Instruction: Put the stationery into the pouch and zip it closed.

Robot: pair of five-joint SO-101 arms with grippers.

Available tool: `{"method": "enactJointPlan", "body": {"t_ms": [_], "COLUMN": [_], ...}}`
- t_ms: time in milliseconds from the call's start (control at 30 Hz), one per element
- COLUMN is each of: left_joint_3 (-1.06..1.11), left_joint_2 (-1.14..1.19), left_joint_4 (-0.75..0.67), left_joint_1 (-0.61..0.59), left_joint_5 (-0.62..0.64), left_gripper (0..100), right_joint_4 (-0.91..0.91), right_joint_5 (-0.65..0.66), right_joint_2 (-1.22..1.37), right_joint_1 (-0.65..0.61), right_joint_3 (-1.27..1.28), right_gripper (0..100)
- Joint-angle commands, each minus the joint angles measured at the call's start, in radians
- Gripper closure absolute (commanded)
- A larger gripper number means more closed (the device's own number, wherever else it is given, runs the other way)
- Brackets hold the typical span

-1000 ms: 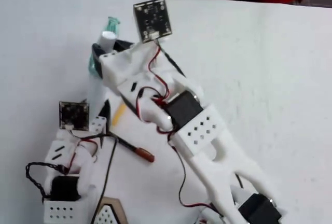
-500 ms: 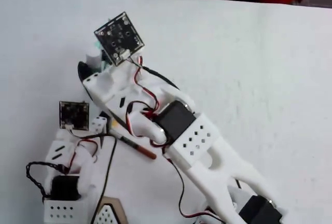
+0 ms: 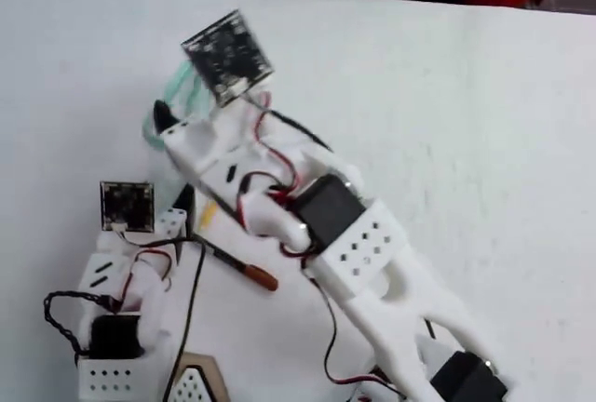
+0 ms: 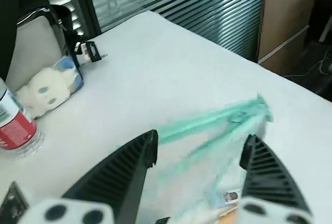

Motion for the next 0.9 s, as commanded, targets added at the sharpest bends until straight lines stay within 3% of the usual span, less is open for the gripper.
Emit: {"method": "enactJointPlan", "body": {"t_ms": [0, 233, 433, 667, 867], "left_joint_3": [-0.020, -0.012, -0.012, -0.011, 0.046], "left_joint_2": [-0.008, -0.008, -0.008, -0.008, -0.008], "left_joint_4": [-0.012, -0.052, -0.055, -0.071, -0.173], "left_joint_1": [-0.016, -0.016, -0.021, -0.097, -0.137], "left_joint_5": [-0.002, -0.011, -0.011, -0.003, -0.002], "left_gripper": [80, 93, 95, 95, 95], "right_joint_4": [0.004, 0.016, 0.015, -0.288, -0.343], "right_joint_5": [0.008, 0.015, 0.015, 0.015, -0.058], "right_joint_2": [-0.081, -0.252, -0.285, -0.285, -0.139], "right_joint_1": [0.076, 0.216, 0.231, 0.228, 0.194], "right_joint_3": [-0.048, -0.031, 0.224, 0.574, 0.539], "right_gripper": [80.0, 81.9, 81.8, 81.7, 81.9]}}
